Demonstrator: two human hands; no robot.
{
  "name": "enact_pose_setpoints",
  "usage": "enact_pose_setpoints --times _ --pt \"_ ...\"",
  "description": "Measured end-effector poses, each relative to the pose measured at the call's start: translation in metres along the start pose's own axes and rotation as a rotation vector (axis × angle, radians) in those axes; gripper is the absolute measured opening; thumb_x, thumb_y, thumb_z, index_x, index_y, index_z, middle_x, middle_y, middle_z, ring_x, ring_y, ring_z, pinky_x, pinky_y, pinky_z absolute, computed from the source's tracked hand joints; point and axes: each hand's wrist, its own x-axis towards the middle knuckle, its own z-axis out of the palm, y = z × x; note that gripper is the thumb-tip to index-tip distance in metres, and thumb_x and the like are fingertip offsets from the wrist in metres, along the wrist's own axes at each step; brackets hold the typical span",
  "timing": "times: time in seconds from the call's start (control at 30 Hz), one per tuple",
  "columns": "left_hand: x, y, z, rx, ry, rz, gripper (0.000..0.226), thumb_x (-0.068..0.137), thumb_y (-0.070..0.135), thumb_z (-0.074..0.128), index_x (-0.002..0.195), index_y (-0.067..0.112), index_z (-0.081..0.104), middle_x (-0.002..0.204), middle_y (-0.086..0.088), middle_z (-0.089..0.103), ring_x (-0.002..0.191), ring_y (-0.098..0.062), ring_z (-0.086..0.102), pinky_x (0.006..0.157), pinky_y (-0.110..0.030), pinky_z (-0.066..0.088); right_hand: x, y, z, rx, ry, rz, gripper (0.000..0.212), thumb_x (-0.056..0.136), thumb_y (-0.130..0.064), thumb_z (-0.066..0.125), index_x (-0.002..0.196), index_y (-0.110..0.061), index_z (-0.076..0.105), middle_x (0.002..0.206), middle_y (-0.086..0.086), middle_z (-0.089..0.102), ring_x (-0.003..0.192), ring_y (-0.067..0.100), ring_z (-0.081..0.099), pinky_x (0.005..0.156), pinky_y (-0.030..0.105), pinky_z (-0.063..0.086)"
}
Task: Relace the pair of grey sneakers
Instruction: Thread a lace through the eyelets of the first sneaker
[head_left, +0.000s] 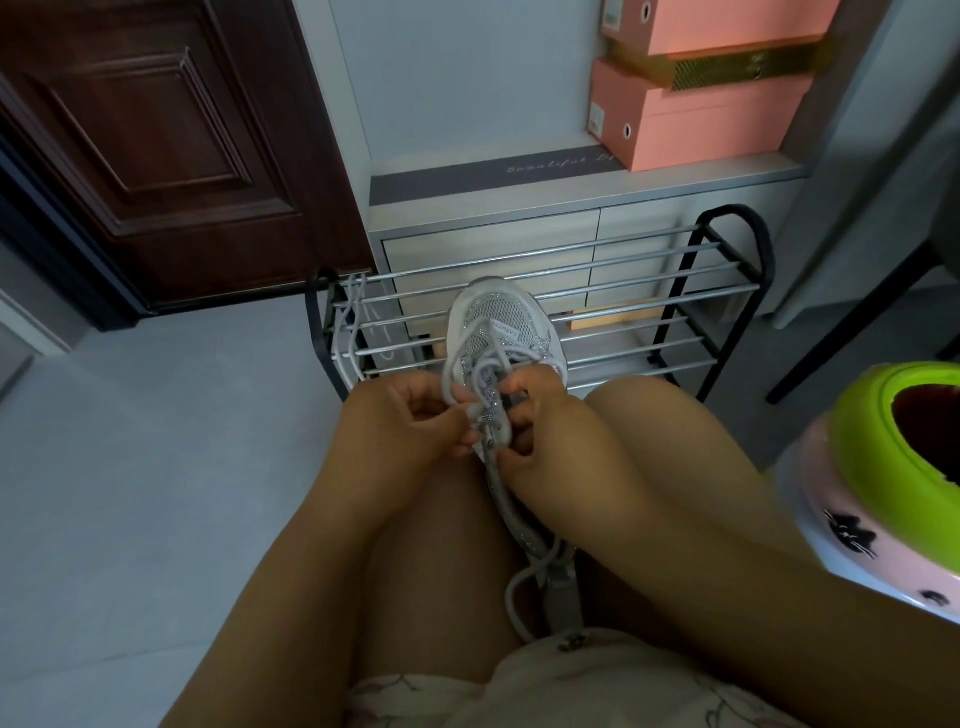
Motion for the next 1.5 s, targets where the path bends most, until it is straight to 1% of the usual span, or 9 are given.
enact_pose_setpoints --times 0.37,0.5,0.6,0.73,0.9,1.0,1.17,1.33,1.5 --pt "0.001 -0.003 0.003 0.332 0.017 0.121 0.012 0.074 0.009 0.077 0.078 0.019 0.072 0.073 0.01 0.07 0.068 0.002 0.066 0.065 -0.009 0.05 0.0 -0.004 0.001 -0.078 -0.014 0.029 0.036 0.08 -0.018 0.062 0.105 -0.032 0.04 0.087 -0.004 0.067 0.073 0.009 0.064 0.067 0.03 0.054" --pt "0.003 -0.004 0.003 0.244 0.007 0.089 0.013 0.073 0.008 0.078 0.076 0.019 0.07 0.068 0.005 0.071 0.065 0.0 0.066 0.06 -0.006 0.047 -0.003 -0.011 -0.006 -0.041 -0.048 0.004 0.031 0.082 -0.02 0.061 0.105 -0.031 0.043 0.088 -0.003 0.067 0.075 0.011 0.064 0.069 0.034 0.055" --pt "0.003 -0.008 0.002 0.094 -0.002 0.016 0.013 0.075 0.005 0.076 0.075 0.016 0.069 0.07 -0.002 0.072 0.062 -0.01 0.069 0.058 -0.014 0.053 0.003 -0.017 -0.014 0.053 -0.085 0.034 0.029 0.085 -0.005 0.056 0.109 -0.018 0.049 0.091 0.006 0.068 0.082 0.021 0.065 0.079 0.039 0.053" --pt "0.004 -0.009 0.001 0.062 -0.06 -0.007 0.011 0.078 0.005 0.073 0.076 0.016 0.07 0.069 0.0 0.072 0.059 -0.007 0.067 0.054 -0.014 0.051 0.014 -0.018 -0.019 0.142 -0.209 0.131 0.035 0.085 0.007 0.053 0.119 0.001 0.047 0.084 0.013 0.06 0.067 0.02 0.054 0.057 0.008 0.044" --pt "0.006 -0.008 0.0 0.118 -0.119 -0.007 0.004 0.08 0.02 0.074 0.08 0.022 0.07 0.075 0.005 0.073 0.066 -0.003 0.067 0.058 -0.014 0.051 0.008 -0.015 -0.015 -0.014 -0.087 0.021 0.033 0.08 0.003 0.056 0.106 -0.016 0.051 0.079 -0.002 0.059 0.062 0.008 0.051 0.06 0.017 0.043" --pt "0.005 -0.009 -0.003 0.158 -0.206 -0.002 0.021 0.07 0.022 0.082 0.088 0.02 0.07 0.083 0.006 0.073 0.076 -0.005 0.069 0.069 -0.014 0.053 0.008 -0.015 -0.02 -0.068 -0.093 -0.004 0.039 0.074 0.003 0.058 0.091 -0.028 0.044 0.078 -0.003 0.063 0.066 0.012 0.054 0.068 0.033 0.049" --pt "0.006 -0.013 -0.006 0.201 -0.129 0.014 0.024 0.068 0.013 0.077 0.086 0.025 0.065 0.078 0.007 0.071 0.069 -0.006 0.068 0.063 -0.017 0.053 0.003 -0.021 -0.035 -0.158 -0.195 -0.012 0.032 0.074 0.001 0.054 0.09 -0.025 0.044 0.076 -0.001 0.066 0.067 0.012 0.057 0.066 0.03 0.048" --pt "0.007 -0.018 -0.003 0.171 -0.081 0.011 0.027 0.068 0.008 0.075 0.086 0.024 0.063 0.077 0.009 0.071 0.065 -0.004 0.066 0.059 -0.015 0.051 0.012 -0.036 -0.036 -0.569 -0.299 0.056 0.034 0.088 -0.021 0.058 0.12 -0.015 0.048 0.114 0.006 0.061 0.103 0.025 0.059 0.071 0.025 0.039" --pt "0.008 -0.019 -0.002 0.15 -0.083 0.019 0.028 0.067 0.009 0.075 0.089 0.021 0.063 0.077 0.006 0.071 0.063 -0.003 0.065 0.058 -0.013 0.049 0.018 -0.03 -0.02 -0.672 -0.318 -0.028 0.023 0.091 -0.021 0.054 0.11 -0.011 0.06 0.107 0.008 0.063 0.099 0.025 0.06 0.075 0.027 0.04"
